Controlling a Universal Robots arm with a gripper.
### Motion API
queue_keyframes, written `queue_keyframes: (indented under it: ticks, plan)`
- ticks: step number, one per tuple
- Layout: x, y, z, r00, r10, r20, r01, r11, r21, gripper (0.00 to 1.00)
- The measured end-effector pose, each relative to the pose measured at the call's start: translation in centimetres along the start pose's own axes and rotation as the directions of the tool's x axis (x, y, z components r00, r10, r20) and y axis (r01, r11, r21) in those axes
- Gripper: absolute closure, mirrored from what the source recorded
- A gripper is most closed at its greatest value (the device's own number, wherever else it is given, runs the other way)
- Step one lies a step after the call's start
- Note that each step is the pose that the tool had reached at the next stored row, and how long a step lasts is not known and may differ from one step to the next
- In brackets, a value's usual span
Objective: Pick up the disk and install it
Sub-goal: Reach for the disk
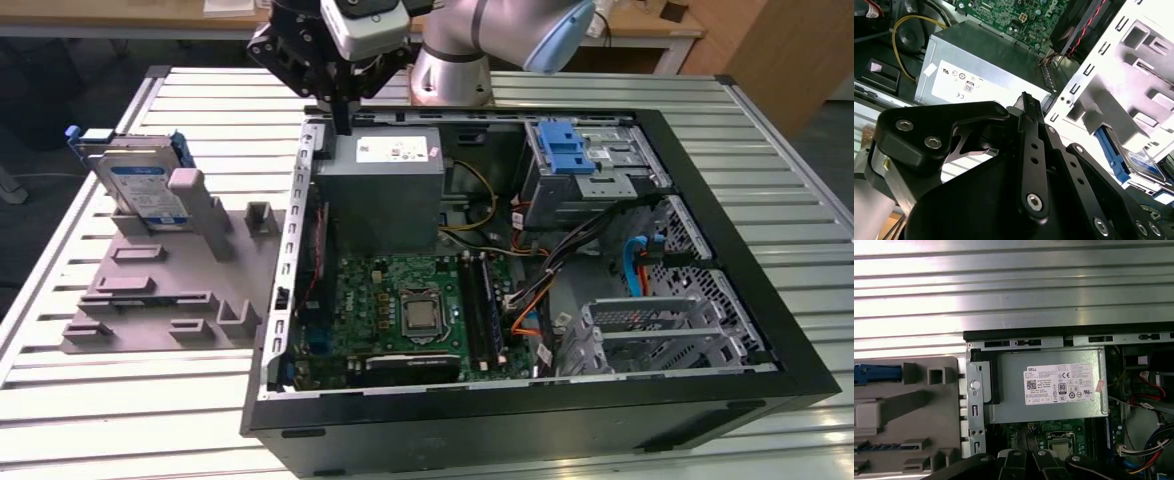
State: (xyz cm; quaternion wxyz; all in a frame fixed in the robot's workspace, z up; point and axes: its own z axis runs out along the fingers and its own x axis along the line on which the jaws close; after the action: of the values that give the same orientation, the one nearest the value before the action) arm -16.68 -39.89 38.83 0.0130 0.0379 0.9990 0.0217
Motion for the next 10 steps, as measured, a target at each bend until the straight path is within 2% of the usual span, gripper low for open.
queue_keyframes:
  ticks: [10]
  plan:
    - [0.46,-0.04,0.02,1.0,0.0,0.0001,0.0,1.0,0.0,0.89]
